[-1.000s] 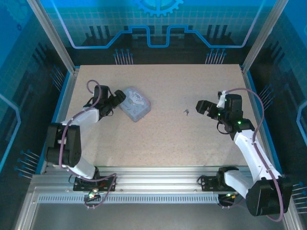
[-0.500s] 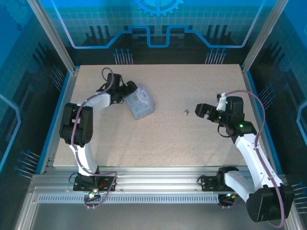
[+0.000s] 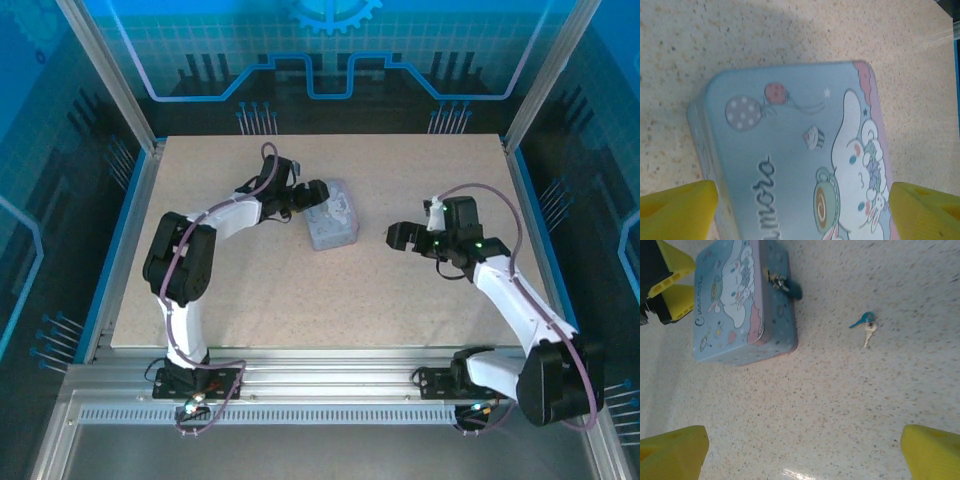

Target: Unlock a padlock with a key

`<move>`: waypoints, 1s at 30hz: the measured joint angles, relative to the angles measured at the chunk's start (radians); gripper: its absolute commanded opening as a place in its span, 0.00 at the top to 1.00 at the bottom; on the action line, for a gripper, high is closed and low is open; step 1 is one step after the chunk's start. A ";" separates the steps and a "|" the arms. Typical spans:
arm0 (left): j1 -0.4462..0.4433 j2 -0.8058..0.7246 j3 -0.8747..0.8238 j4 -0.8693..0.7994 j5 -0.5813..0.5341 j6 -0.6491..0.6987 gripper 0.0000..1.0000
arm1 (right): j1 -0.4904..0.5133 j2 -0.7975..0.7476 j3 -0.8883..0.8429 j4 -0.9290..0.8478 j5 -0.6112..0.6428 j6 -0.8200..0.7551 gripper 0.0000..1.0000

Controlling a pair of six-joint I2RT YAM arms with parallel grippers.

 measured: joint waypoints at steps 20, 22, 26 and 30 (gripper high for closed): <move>0.000 -0.566 -0.571 0.016 -0.130 -0.088 0.08 | 0.204 0.666 0.493 0.103 -0.032 0.005 0.11; 0.001 -0.597 -0.596 0.002 -0.151 -0.092 0.08 | 0.232 0.685 0.503 0.102 -0.028 0.005 0.11; 0.016 -0.667 -0.632 -0.013 -0.175 -0.093 0.08 | 0.290 0.686 0.495 0.101 -0.022 0.012 0.11; 0.061 -0.748 -0.675 -0.017 -0.188 -0.093 0.07 | 0.373 0.655 0.428 0.116 -0.014 0.026 0.11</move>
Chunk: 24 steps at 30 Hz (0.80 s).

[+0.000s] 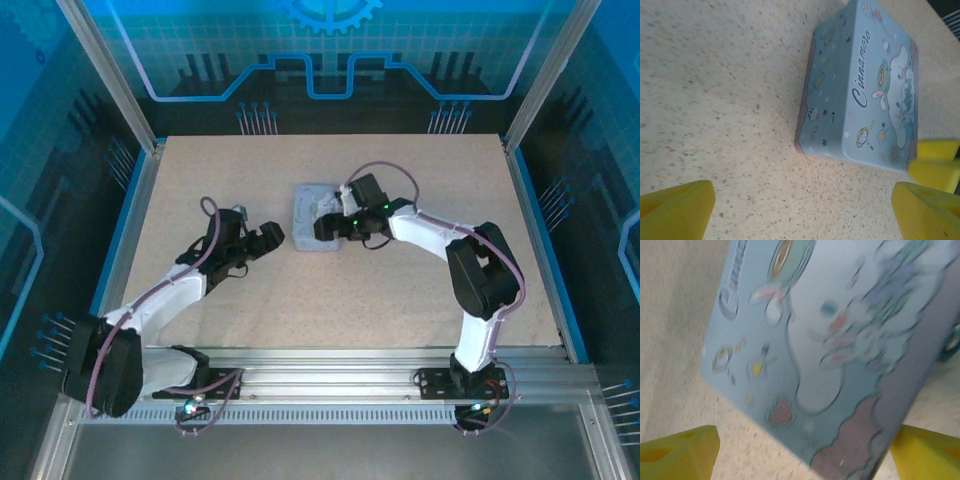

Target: Unlock a padlock with a key

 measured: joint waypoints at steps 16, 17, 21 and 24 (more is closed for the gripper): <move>0.006 -0.095 -0.145 0.056 0.053 -0.134 0.03 | 0.001 -0.084 0.114 -0.119 0.057 -0.114 0.00; -0.008 -0.092 -0.152 0.070 0.057 -0.151 0.02 | -0.020 -0.069 0.153 -0.126 0.058 -0.124 0.00; -0.062 -0.045 -0.158 0.167 0.076 -0.218 0.01 | -0.082 0.040 0.316 -0.142 0.053 -0.159 0.00; -0.091 0.013 -0.158 0.247 0.079 -0.260 0.01 | -0.114 0.160 0.443 -0.165 0.039 -0.179 0.00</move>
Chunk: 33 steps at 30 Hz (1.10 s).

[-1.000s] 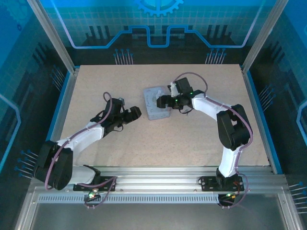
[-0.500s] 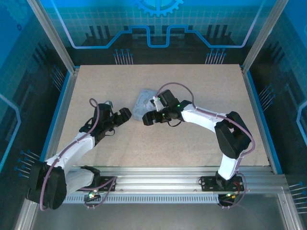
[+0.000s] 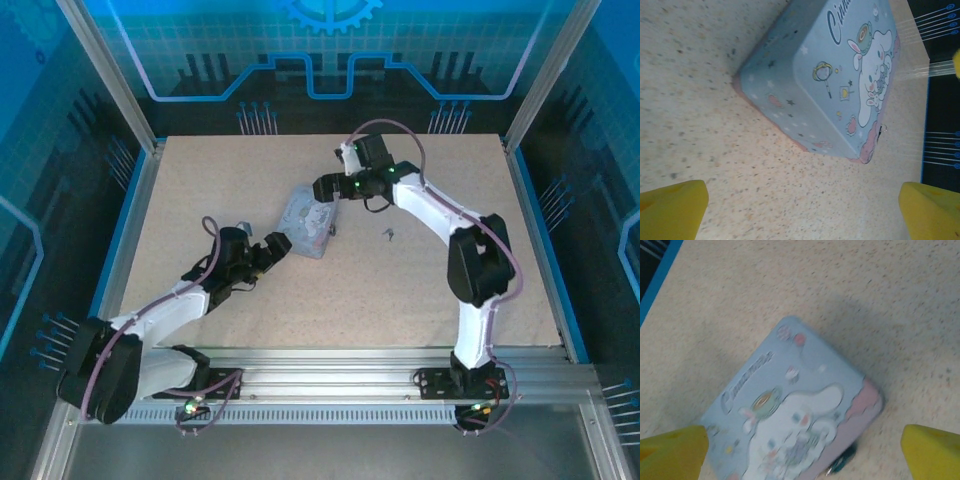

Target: Unlock a padlock with a key

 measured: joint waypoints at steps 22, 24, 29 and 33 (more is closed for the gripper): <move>-0.006 0.346 0.133 0.303 -0.016 -0.055 0.01 | -0.023 0.288 0.240 -0.124 -0.200 -0.108 0.06; 0.006 0.347 0.133 0.306 -0.016 -0.055 0.01 | -0.023 0.228 0.144 -0.100 -0.199 -0.116 0.07; 0.022 0.346 0.131 0.312 -0.017 -0.051 0.01 | -0.020 0.063 -0.110 -0.044 -0.199 -0.120 0.10; 0.022 0.346 0.130 0.312 0.000 -0.050 0.01 | -0.006 -0.078 -0.320 0.014 -0.190 -0.115 0.11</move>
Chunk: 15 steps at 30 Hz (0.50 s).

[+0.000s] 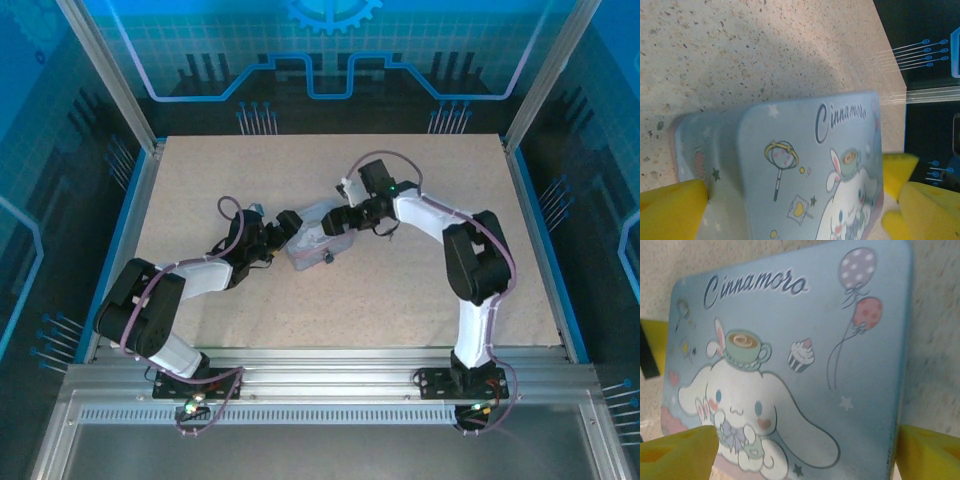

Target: Unlock a padlock with a key

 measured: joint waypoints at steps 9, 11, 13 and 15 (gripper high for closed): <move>-0.035 0.004 0.000 0.001 0.050 0.000 0.01 | 0.022 -0.220 -0.298 0.111 0.034 0.084 0.10; -0.049 0.023 0.009 0.008 0.055 0.000 0.01 | 0.022 -0.237 -0.314 0.119 0.061 0.106 0.10; -0.057 0.050 0.029 0.018 0.055 0.000 0.01 | 0.018 -0.238 -0.317 0.126 0.087 0.125 0.10; -0.059 0.080 0.058 0.023 0.058 0.000 0.01 | 0.010 -0.238 -0.317 0.135 0.106 0.142 0.11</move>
